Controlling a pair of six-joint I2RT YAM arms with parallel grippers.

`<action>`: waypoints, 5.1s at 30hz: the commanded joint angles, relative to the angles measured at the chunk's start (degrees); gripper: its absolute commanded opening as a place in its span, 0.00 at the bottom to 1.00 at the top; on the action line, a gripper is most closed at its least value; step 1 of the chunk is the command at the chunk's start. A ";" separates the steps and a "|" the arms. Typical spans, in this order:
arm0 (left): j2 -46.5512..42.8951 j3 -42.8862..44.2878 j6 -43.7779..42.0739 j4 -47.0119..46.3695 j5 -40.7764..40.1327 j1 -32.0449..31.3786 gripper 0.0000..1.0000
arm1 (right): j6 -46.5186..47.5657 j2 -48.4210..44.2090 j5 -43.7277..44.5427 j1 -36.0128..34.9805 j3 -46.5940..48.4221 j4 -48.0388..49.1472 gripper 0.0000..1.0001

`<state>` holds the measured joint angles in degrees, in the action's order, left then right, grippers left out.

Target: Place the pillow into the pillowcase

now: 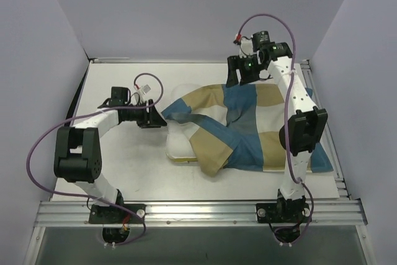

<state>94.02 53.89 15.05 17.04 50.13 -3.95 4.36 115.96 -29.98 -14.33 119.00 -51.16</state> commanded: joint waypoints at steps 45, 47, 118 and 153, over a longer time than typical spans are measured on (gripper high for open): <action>14.01 6.59 25.21 -30.05 3.48 -2.04 0.46 | -22.23 -0.72 -19.27 -6.52 -11.93 16.99 0.84; 9.81 4.14 21.70 -25.32 2.79 -1.33 0.51 | -16.61 -7.29 -15.57 -1.18 -15.45 11.03 0.84; 21.37 15.02 14.38 -23.69 -11.64 -10.11 0.66 | -11.48 17.62 6.62 -2.81 6.34 9.82 0.13; -24.05 36.75 5.66 -9.09 -12.14 -18.79 0.00 | -38.37 -8.72 -18.79 -15.66 3.30 53.98 0.29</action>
<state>71.00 91.59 34.13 -6.44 39.48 -12.53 -28.86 112.07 -49.58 -34.26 130.19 -5.10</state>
